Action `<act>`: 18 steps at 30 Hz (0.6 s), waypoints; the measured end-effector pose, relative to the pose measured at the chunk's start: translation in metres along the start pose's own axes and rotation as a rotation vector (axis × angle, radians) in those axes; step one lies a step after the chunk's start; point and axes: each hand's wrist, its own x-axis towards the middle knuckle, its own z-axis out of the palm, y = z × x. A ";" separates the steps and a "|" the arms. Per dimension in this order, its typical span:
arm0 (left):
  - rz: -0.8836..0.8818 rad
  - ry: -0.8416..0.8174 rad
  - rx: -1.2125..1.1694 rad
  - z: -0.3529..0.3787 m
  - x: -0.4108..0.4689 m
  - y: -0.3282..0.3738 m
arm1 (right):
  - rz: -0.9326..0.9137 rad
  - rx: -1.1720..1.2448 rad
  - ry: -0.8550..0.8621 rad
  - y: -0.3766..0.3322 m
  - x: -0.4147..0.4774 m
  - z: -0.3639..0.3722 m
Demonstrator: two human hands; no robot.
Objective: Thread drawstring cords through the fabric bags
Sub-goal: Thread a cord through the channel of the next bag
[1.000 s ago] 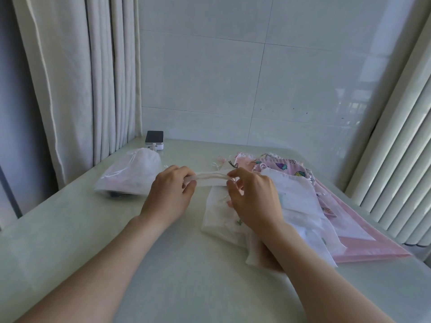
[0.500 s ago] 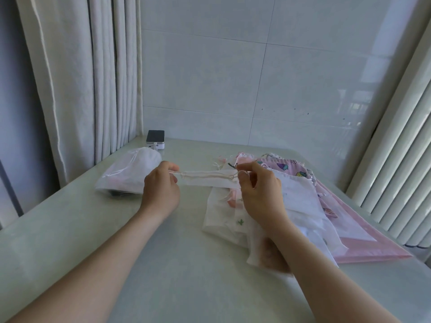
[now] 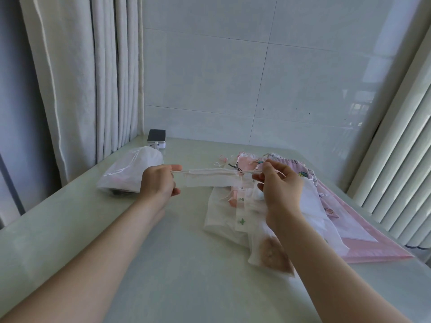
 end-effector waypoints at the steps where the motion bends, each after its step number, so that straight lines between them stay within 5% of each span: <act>1: -0.031 -0.005 -0.076 0.000 -0.001 0.003 | 0.001 0.024 0.013 0.000 0.001 0.000; 4: -0.053 0.007 -0.153 -0.001 -0.004 0.011 | 0.062 0.153 0.038 -0.001 0.000 0.001; 9: 0.061 0.172 0.063 -0.002 -0.009 0.003 | 0.200 0.382 0.023 -0.003 0.001 0.003; 14: 0.003 0.264 -0.313 -0.002 -0.005 0.006 | 0.234 0.366 -0.034 -0.004 -0.004 0.004; 18: -0.076 0.168 -0.606 0.002 -0.009 0.017 | 0.169 0.184 -0.105 -0.004 -0.008 0.007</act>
